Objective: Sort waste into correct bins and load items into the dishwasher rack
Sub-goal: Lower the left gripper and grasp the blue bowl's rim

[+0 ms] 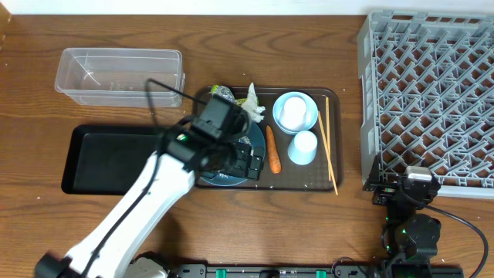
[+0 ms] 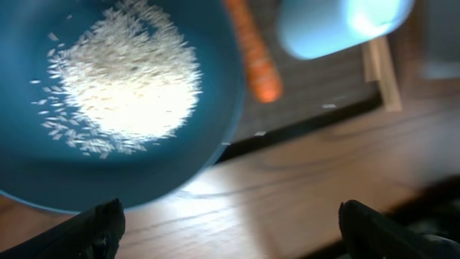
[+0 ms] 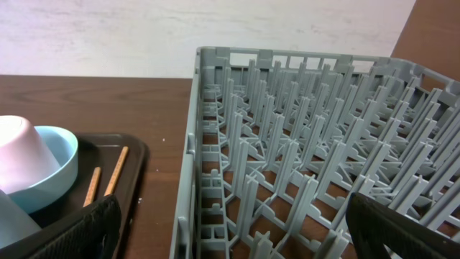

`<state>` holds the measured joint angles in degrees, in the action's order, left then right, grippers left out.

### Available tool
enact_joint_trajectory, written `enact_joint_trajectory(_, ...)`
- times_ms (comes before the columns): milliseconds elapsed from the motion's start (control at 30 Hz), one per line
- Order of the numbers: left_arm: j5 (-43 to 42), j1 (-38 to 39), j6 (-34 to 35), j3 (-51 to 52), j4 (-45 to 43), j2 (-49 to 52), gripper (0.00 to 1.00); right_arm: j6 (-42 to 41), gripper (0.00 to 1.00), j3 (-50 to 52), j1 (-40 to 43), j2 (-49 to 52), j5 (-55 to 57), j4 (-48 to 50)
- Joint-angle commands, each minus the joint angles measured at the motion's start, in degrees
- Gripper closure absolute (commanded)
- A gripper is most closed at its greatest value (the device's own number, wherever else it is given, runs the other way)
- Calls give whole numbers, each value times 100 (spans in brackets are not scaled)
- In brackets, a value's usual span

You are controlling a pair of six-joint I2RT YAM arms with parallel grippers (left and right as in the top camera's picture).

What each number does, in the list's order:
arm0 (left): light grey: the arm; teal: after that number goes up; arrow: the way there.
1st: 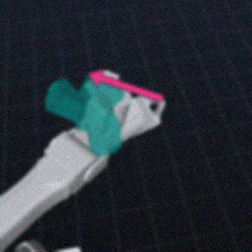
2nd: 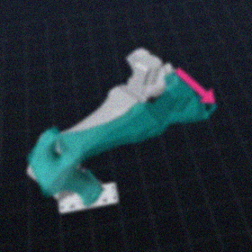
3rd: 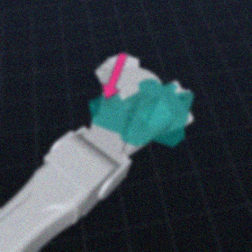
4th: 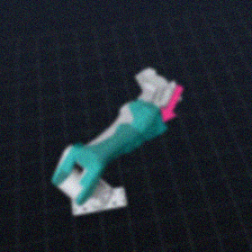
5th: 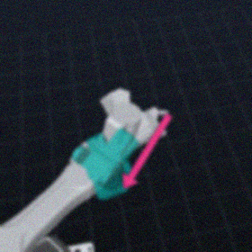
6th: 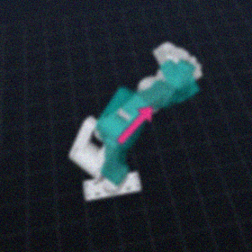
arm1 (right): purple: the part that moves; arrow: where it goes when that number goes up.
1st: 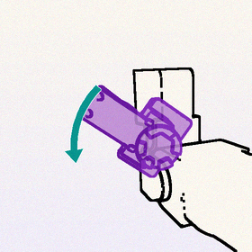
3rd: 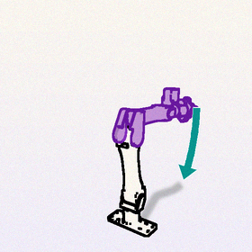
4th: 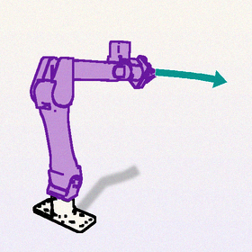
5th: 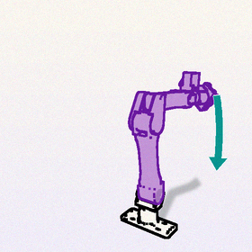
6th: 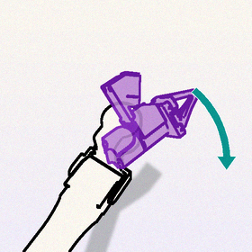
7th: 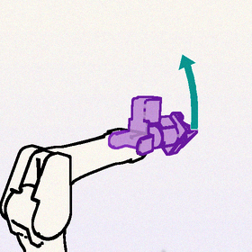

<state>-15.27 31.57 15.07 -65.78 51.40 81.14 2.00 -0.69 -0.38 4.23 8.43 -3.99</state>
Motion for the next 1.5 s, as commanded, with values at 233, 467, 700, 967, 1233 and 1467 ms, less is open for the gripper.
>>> enact_joint_trajectory(233,1283,702,-234,-111,-236,1226,2,66,1,-11,48,-7,57,-46)
enact_joint_trajectory(467,1624,986,76,-111,-546,1821,2,66,1,-11,48,-7,57,-46)
enact_joint_trajectory(700,2179,1305,332,-111,-546,1980,2,68,1,-11,48,-7,57,-46)
enact_joint_trajectory(967,2282,1360,721,-98,-752,1987,2,68,1,-11,48,-7,57,-46)
enact_joint_trajectory(1233,2282,1349,927,155,-1150,1998,2,66,2,-11,48,-7,57,-46)
enact_joint_trajectory(1467,2352,1346,898,181,-1165,2017,3,68,1,-11,48,-7,57,-46)
